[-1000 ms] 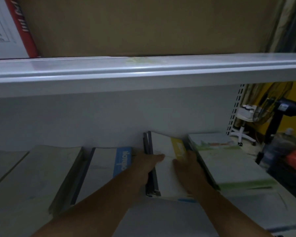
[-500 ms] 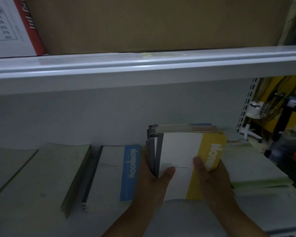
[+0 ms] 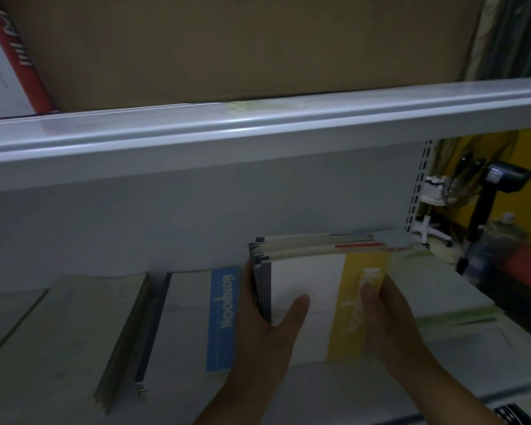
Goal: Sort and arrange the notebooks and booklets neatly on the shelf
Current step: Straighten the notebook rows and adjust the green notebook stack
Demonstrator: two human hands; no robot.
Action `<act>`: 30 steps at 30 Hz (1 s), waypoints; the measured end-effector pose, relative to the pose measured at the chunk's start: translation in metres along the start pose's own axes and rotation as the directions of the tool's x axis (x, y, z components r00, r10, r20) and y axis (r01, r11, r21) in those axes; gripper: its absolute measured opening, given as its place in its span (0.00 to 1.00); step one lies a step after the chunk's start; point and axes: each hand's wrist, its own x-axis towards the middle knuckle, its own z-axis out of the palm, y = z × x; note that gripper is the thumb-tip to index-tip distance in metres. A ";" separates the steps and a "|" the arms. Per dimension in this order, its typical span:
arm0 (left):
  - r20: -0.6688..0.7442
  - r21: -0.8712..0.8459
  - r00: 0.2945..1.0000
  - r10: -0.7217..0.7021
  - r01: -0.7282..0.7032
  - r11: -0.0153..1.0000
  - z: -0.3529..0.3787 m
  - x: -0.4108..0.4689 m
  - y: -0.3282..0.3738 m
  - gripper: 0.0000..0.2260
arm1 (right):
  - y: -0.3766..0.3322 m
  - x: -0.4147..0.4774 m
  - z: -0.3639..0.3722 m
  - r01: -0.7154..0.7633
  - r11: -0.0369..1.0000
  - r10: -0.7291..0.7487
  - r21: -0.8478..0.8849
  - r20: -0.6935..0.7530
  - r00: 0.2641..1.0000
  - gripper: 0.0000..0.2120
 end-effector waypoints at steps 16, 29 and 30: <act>-0.078 -0.013 0.995 0.059 -0.060 0.998 0.002 -0.002 -0.028 0.25 | 0.030 -0.013 0.010 0.003 1.000 -0.003 0.023 -0.035 0.999 0.15; -0.190 0.008 0.979 0.072 -0.072 0.997 0.012 -0.008 -0.029 0.32 | 0.022 -0.020 0.018 -0.079 0.996 0.082 0.030 -0.106 0.991 0.05; -0.213 0.029 0.975 0.066 -0.061 0.998 0.013 -0.008 -0.030 0.37 | 0.022 -0.018 0.018 -0.088 0.996 0.090 0.025 -0.107 0.990 0.06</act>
